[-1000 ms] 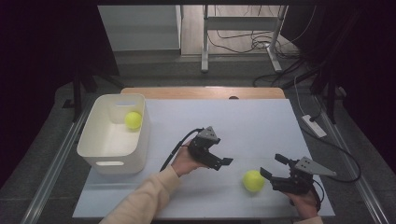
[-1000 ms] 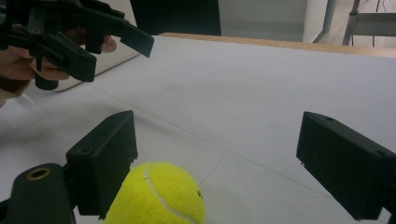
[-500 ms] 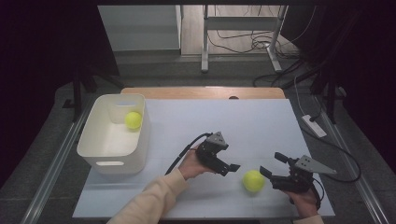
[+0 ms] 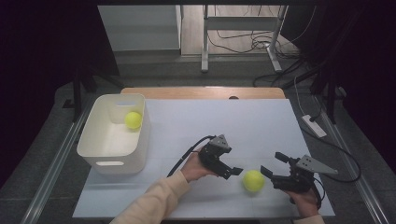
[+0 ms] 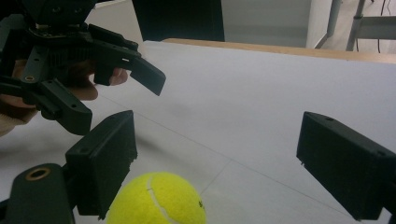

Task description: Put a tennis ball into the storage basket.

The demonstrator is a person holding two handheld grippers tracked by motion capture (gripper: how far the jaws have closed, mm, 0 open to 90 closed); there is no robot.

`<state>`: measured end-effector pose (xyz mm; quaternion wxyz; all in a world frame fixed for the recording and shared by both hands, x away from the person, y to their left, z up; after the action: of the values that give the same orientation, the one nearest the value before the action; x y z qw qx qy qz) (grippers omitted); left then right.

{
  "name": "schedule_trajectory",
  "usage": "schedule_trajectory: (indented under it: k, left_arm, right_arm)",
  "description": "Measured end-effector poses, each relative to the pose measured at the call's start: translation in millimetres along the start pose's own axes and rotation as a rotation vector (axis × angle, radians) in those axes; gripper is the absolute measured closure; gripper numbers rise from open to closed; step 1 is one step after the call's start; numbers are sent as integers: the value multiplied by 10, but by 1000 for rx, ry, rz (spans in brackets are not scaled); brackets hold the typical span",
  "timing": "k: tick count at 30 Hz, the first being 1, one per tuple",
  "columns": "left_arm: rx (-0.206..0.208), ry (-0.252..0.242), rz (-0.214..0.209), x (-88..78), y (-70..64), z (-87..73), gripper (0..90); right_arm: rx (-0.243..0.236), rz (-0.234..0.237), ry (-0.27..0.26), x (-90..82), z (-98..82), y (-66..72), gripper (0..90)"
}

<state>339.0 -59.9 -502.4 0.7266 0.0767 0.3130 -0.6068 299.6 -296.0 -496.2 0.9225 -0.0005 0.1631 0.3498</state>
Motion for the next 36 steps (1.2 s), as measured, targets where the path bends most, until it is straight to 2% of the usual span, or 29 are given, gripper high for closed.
schedule_trajectory:
  k: [27, 36]
  left_arm:
    - [22, 44, -41, 288, -147, -30, 70]
    - [55, 72, -61, 396, -223, -22, 66]
  right_arm:
    - [15, -6, -11, -10, -5, -30, 120]
    - [14, -8, -13, -8, -3, -28, 120]
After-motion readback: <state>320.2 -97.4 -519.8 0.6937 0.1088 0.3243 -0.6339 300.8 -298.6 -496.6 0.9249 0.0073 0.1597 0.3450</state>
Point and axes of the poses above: each handheld gripper's, and its own axes: x roughly forward along the jaws, z roughly out of its top, y roughly to its left, the point moved 4 cm from there along x, roughly forward along the jaws, and after that the axes turned 4 degrees about -z, right-handed, at the moved point
